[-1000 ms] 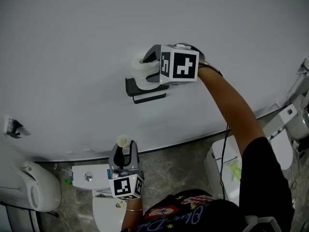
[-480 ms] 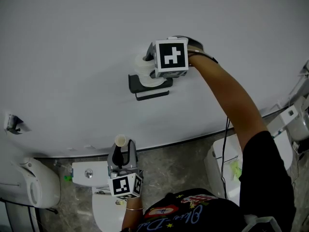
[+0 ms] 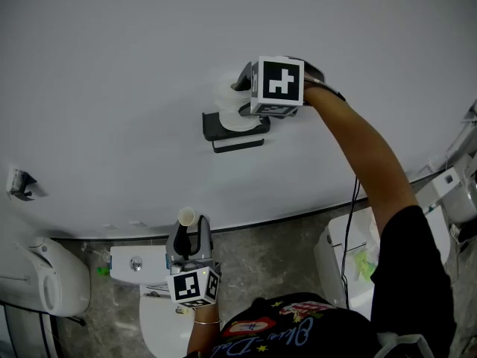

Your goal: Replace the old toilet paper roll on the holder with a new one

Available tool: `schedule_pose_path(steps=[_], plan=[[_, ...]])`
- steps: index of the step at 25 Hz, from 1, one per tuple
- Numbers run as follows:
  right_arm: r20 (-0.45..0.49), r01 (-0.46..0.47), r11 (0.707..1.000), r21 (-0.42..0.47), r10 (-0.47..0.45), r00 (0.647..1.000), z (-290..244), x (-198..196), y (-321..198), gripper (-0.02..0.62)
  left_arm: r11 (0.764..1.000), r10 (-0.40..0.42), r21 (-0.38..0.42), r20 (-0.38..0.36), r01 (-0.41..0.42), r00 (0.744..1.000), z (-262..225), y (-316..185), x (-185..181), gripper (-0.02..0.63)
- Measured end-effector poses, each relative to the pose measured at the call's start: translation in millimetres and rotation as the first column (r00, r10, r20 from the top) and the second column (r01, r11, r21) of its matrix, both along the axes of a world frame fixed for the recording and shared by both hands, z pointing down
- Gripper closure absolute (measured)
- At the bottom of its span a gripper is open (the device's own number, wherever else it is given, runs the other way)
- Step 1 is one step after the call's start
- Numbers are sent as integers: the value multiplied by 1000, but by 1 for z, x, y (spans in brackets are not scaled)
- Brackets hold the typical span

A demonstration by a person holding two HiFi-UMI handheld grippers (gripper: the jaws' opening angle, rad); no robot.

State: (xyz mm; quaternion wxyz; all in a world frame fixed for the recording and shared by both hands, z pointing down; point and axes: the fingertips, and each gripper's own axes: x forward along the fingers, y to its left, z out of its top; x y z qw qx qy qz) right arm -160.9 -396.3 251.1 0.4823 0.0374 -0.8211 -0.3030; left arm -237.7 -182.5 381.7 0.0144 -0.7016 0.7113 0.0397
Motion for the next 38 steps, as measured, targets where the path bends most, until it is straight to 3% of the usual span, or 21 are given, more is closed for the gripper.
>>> schedule_pose_path(steps=[7, 11, 18, 20, 24, 28, 31, 38], plan=[[198, -57, 997, -58, 67, 978, -9, 13, -4, 391, 1000, 12, -3, 13, -12, 1000, -1, 2, 6, 445], [385, -84, 985, -148, 136, 913, -19, 24, -5, 393, 1000, 23, -4, 19, -23, 1000, -1, 1, 12, 445], [665, -29, 955, -294, 226, 712, -43, 60, 9, 396, 998, 60, 2, 35, -60, 998, -3, -1, 31, 445], [741, 15, 942, -334, 253, 622, -50, 73, 18, 396, 998, 69, 6, 39, -70, 997, -5, -1, 37, 445], [856, 106, 906, -410, 343, 386, -55, 109, 41, 397, 996, 89, 16, 51, -90, 995, -8, 0, 48, 445], [879, 113, 886, -450, 418, 229, -34, 144, 65, 397, 995, 99, 23, 51, -100, 994, -9, 2, 56, 445], [868, 107, 866, -489, 472, 153, -4, 167, 79, 397, 994, 103, 23, 57, -104, 993, -10, 4, 60, 445], [842, 96, 837, -539, 536, 56, 51, 199, 111, 399, 992, 125, -2, 76, -125, 989, -4, 11, 70, 445]])
